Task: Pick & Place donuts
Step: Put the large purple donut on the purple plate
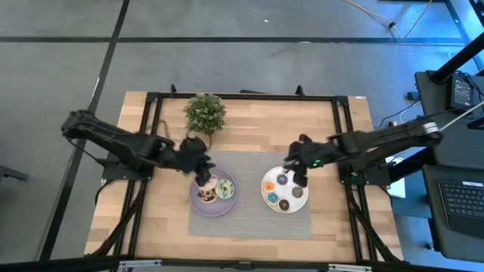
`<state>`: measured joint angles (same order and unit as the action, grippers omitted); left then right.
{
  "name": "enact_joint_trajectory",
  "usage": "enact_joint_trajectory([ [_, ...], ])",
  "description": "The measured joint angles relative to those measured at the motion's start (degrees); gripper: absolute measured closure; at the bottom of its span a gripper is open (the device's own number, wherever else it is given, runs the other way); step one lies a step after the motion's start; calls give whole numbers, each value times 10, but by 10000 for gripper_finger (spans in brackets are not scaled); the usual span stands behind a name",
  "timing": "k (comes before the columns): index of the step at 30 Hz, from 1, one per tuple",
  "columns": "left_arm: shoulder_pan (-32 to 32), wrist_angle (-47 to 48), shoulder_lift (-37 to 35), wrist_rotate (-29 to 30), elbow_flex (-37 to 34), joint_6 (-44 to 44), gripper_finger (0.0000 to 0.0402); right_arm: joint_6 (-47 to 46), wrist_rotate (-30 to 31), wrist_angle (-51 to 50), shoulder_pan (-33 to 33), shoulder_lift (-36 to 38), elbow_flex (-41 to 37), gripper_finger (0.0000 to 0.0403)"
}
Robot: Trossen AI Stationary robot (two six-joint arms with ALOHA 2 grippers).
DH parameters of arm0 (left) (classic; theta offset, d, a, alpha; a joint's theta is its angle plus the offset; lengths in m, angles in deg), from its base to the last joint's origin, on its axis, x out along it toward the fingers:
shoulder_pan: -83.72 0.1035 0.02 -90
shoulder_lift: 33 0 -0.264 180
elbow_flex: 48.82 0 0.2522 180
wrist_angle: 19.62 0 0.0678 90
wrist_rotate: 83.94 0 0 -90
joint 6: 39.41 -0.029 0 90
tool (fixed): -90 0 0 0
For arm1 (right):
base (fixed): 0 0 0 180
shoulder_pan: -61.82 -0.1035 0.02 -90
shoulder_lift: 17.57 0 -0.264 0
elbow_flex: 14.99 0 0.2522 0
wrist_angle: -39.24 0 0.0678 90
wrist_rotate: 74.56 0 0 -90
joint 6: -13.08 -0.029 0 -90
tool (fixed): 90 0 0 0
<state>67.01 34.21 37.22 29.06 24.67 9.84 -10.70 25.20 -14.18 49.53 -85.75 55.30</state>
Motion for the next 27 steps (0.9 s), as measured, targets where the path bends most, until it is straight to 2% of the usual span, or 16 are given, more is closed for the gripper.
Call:
enact_joint_trajectory([
  [2,4,-6,-36,27,-6,-40,267,6,27,31,-6,46,-21,271],
  [5,16,-57,-98,31,-35,-99,265,11,32,109,-17,123,-86,271],
  [8,25,-180,-166,-2,-93,-178,266,27,37,168,-23,197,-155,271],
  [10,33,-272,-209,-35,-139,-225,268,31,58,175,-23,241,-183,271],
  [12,44,-323,-254,-49,-181,-255,269,10,62,173,-22,277,-204,271],
  [14,53,-321,-299,-32,-209,-272,269,-25,61,183,-23,305,-221,271],
  [16,58,-304,-338,-6,-224,-284,268,-20,42,188,-22,330,-234,271],
  [19,61,-277,-381,19,-237,-256,266,-7,26,203,-23,362,-254,271],
  [27,61,-279,-486,11,-270,-279,265,15,26,239,-22,470,-327,271],
])
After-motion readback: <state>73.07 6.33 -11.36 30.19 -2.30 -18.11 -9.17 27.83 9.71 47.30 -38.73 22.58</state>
